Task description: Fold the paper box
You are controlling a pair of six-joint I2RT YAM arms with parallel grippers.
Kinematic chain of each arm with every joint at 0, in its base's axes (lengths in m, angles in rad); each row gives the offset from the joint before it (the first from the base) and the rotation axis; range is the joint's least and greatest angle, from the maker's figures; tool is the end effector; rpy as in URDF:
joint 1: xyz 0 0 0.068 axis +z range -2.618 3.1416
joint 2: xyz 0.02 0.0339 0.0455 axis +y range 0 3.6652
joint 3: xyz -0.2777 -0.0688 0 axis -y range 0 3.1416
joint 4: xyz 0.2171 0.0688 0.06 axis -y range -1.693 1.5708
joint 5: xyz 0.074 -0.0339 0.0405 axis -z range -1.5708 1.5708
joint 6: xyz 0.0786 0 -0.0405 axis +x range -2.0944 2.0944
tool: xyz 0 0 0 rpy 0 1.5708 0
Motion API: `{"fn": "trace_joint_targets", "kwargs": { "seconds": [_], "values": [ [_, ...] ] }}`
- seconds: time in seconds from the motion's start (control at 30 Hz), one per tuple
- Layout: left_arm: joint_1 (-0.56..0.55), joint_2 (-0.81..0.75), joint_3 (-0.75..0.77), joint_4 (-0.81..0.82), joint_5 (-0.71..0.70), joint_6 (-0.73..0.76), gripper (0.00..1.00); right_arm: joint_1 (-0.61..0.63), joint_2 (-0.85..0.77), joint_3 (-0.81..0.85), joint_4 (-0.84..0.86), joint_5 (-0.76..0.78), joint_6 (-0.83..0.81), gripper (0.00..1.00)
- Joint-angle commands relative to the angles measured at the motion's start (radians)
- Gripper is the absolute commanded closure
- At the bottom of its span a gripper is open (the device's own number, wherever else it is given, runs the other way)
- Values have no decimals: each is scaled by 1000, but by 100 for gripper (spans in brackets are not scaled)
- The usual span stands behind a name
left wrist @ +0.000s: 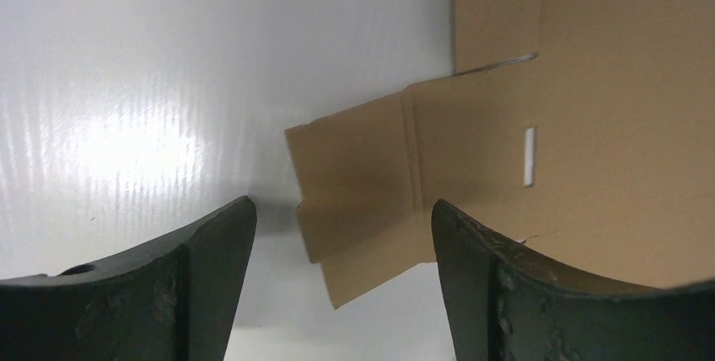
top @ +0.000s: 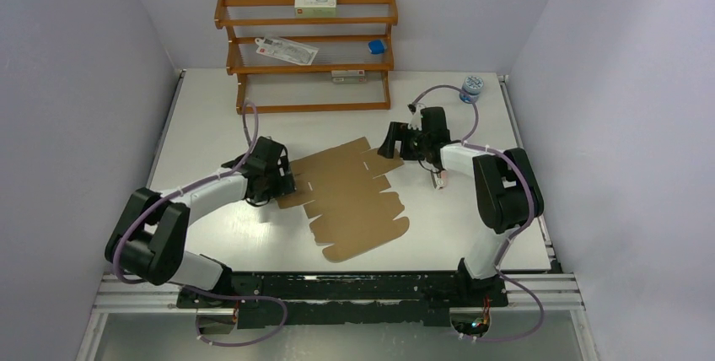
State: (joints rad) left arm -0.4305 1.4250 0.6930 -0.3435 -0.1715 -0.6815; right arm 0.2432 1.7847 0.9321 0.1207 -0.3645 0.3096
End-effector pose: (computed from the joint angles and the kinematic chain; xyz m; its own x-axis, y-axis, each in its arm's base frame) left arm 0.2357 -0.0935 0.1545 -0.8336 -0.3002 -0.4637 -0.2416 0.9530 -0.1828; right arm 0.3588 0.1179 0.1623 -0.7648 0.1035 -0.6360 -0.2618 0.8519 0.4536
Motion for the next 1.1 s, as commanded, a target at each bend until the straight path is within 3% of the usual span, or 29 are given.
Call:
{"fn": "trace_joint_targets", "kwargs": {
  "seconds": [0.0,0.57,0.8,1.07],
  "values": [
    [6,52,51,45,53,25,19,-1,-21,-41,45,-55,11,14],
    [6,282,245,72,69,118,20,2,-249,-282,31,-81,41,14],
    [9,322,356,18,4,153,17,-3,-340,-279,-75,113,-5,5],
    [55,221,403,-33,-105,169,13,-2,-396,-167,-86,260,-48,0]
  ]
}}
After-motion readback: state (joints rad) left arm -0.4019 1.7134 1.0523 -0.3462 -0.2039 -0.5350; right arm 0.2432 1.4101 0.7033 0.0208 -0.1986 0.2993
